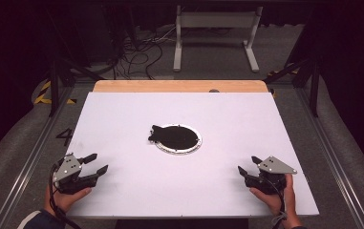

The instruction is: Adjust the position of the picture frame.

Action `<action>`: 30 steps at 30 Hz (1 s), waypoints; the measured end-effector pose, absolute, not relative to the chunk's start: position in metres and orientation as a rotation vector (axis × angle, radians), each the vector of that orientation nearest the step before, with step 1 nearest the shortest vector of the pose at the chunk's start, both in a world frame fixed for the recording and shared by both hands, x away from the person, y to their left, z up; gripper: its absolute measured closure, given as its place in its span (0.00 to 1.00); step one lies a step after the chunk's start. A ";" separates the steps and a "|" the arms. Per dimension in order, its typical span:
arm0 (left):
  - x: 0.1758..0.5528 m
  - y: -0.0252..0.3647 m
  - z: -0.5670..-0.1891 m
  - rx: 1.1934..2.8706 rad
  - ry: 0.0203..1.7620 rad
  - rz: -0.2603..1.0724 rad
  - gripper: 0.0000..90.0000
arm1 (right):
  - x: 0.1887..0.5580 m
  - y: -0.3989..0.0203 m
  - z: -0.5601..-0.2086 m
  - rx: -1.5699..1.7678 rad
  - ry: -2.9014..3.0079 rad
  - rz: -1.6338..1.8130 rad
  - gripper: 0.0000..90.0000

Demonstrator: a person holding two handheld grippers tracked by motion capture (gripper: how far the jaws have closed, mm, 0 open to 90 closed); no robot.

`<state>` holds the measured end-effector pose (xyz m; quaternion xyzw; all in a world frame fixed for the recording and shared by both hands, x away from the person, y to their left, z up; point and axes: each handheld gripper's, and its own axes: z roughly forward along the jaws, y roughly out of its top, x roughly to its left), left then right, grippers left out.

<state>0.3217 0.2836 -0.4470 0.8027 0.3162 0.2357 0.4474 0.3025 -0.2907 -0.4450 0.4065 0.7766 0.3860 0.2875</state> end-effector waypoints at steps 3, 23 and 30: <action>0.331 0.277 -0.444 2.006 0.763 0.559 0.60 | 0.303 -0.288 -0.446 1.066 2.129 1.046 0.64; 0.439 0.183 -0.442 2.103 0.706 0.480 1.00 | 0.336 -0.235 -0.445 0.985 2.231 1.137 1.00; 0.462 0.160 -0.459 2.174 0.748 0.460 1.00 | 0.344 -0.216 -0.445 0.954 2.262 1.144 1.00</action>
